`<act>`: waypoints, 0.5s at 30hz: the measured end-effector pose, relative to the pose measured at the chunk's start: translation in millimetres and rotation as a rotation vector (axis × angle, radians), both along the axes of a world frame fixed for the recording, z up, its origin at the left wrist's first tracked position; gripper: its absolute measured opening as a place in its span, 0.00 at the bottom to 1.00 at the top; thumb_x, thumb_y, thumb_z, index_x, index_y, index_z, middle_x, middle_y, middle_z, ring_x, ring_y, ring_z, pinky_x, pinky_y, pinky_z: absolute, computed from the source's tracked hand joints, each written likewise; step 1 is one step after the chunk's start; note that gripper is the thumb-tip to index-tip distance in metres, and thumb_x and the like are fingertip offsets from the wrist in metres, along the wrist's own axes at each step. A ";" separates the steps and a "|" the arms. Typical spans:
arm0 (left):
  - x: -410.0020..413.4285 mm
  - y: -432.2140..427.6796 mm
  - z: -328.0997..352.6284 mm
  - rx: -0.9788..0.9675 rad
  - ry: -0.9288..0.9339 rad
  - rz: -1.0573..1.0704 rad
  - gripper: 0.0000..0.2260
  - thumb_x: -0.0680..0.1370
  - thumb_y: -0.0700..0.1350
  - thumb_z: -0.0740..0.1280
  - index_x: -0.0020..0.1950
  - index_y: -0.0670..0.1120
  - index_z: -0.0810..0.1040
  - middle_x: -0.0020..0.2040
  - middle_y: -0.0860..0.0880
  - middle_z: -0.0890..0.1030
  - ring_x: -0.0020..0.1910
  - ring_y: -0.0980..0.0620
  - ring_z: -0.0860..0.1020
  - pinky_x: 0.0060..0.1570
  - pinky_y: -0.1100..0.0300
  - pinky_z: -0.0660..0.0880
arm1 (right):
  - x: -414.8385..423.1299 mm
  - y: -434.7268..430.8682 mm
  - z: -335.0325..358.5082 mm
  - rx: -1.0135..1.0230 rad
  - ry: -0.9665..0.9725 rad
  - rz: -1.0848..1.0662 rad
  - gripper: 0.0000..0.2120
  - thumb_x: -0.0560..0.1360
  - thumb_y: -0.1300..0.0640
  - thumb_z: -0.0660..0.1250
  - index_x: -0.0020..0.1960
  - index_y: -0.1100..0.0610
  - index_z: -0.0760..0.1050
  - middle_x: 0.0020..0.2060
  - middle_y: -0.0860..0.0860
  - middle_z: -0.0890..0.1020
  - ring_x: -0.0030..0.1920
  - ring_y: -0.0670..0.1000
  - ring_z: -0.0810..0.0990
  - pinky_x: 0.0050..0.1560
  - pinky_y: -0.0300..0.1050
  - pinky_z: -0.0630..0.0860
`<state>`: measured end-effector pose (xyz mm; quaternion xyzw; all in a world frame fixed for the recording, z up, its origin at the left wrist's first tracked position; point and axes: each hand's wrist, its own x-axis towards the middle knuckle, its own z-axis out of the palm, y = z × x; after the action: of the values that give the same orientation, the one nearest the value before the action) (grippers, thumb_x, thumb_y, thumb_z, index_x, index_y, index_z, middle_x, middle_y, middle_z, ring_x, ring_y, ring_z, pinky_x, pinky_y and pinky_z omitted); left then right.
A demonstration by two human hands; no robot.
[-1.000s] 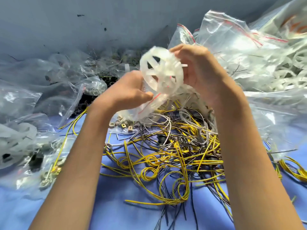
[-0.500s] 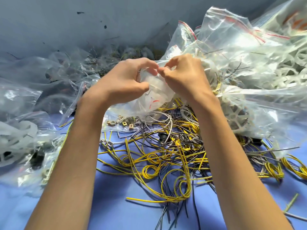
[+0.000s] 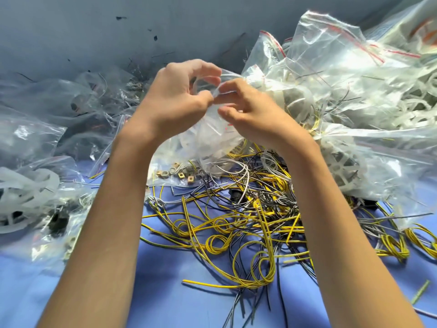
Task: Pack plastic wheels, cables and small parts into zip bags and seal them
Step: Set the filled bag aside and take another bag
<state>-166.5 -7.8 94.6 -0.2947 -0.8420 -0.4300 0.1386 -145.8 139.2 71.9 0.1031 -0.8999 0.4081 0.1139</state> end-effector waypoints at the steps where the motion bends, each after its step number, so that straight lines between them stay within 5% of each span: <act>1: -0.2 1.3 -0.6 -0.009 0.013 0.003 0.20 0.72 0.34 0.61 0.61 0.45 0.77 0.55 0.49 0.82 0.31 0.70 0.73 0.41 0.74 0.69 | 0.6 -1.8 -0.5 0.081 0.004 0.011 0.15 0.78 0.62 0.60 0.65 0.58 0.70 0.61 0.52 0.79 0.61 0.51 0.77 0.62 0.45 0.71; 5: -3.8 5.8 -5.4 -0.038 0.068 0.027 0.20 0.71 0.31 0.60 0.61 0.43 0.77 0.54 0.47 0.81 0.43 0.63 0.71 0.35 0.81 0.64 | 3.3 -11.5 -0.3 0.279 0.058 0.020 0.12 0.76 0.64 0.59 0.52 0.57 0.80 0.41 0.48 0.76 0.44 0.47 0.73 0.39 0.37 0.63; 9: -14.4 0.6 -15.7 -0.075 0.036 0.040 0.18 0.72 0.32 0.60 0.59 0.44 0.79 0.49 0.40 0.80 0.49 0.64 0.71 0.31 0.75 0.65 | 6.4 -26.5 1.2 0.171 0.322 -0.294 0.09 0.72 0.60 0.61 0.42 0.61 0.79 0.40 0.56 0.81 0.42 0.58 0.77 0.42 0.49 0.73; 11: -14.4 -0.7 -22.3 -0.097 -0.002 0.047 0.09 0.73 0.38 0.63 0.48 0.47 0.79 0.39 0.58 0.73 0.48 0.53 0.76 0.35 0.77 0.67 | 13.0 -43.9 5.3 0.047 0.476 -0.382 0.07 0.71 0.58 0.60 0.39 0.60 0.76 0.39 0.55 0.81 0.41 0.58 0.77 0.43 0.51 0.72; 12: -15.3 -1.6 -25.6 -0.081 -0.049 0.050 0.07 0.71 0.44 0.64 0.46 0.47 0.78 0.43 0.52 0.81 0.47 0.49 0.78 0.39 0.74 0.71 | 15.7 -56.2 7.6 -0.022 0.551 -0.367 0.07 0.70 0.58 0.60 0.38 0.60 0.75 0.37 0.55 0.80 0.40 0.58 0.76 0.42 0.52 0.71; 15: -20.7 -1.9 -41.7 -0.038 -0.249 0.086 0.23 0.66 0.48 0.67 0.59 0.42 0.76 0.55 0.41 0.80 0.45 0.49 0.78 0.42 0.67 0.72 | 24.1 -99.6 9.3 -0.040 0.495 -0.100 0.08 0.69 0.59 0.61 0.37 0.61 0.78 0.35 0.55 0.81 0.40 0.56 0.78 0.40 0.51 0.73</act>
<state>-187.2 -9.7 52.9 -0.2054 -0.8725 -0.4410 0.0457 -121.7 39.6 81.2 0.1528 -0.8403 0.3820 0.3530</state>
